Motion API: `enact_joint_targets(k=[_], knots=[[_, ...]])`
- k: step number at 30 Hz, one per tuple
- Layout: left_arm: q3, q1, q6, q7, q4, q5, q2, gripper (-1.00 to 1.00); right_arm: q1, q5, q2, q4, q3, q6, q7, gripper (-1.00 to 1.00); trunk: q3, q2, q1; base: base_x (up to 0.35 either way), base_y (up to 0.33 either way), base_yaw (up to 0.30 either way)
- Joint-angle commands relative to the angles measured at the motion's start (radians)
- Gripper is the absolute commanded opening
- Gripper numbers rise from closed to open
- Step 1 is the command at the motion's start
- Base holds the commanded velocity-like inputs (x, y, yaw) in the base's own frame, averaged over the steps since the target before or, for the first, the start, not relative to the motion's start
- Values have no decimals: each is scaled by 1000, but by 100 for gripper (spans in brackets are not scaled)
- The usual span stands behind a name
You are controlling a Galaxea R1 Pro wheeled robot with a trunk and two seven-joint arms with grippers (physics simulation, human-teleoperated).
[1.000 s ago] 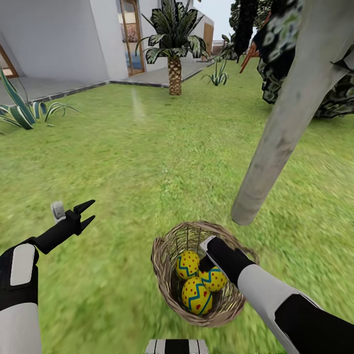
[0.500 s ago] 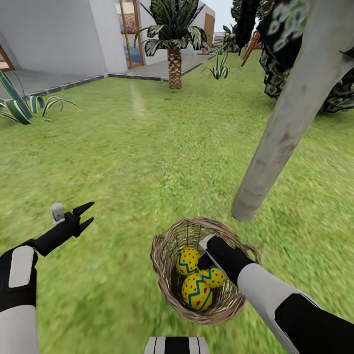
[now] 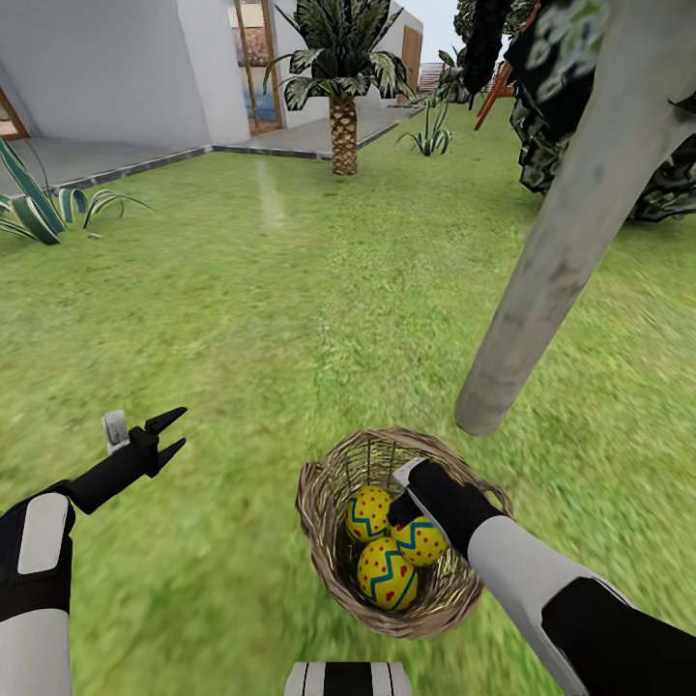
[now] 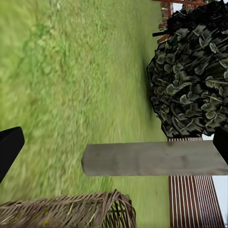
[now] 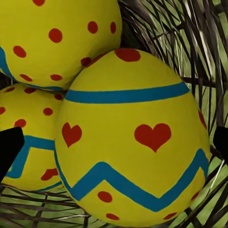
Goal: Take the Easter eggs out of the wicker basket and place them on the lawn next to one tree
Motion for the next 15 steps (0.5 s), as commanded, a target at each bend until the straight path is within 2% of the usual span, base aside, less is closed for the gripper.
enact_joint_targets(k=[1, 4, 9, 15], knots=[[2, -1, 6, -6, 0, -5, 0, 100, -1, 2, 0, -1, 5, 6, 3, 100, -1, 0, 0, 0, 0, 0], [2, -1, 6, -6, 0, -4, 0, 100, -1, 3, 4, 0, 5, 11, 2, 100, 0, 0, 0, 0, 0, -53], [2, -1, 6, -7, 0, -2, 0, 100, 0, 3, 6, 0, 5, 12, 2, 100, 5, 0, 0, 0, 0, -168], [2, -1, 6, -7, 0, -3, 0, 100, 0, 4, 11, 4, 8, 13, 0, 100, 6, 0, 0, 0, 0, -35]])
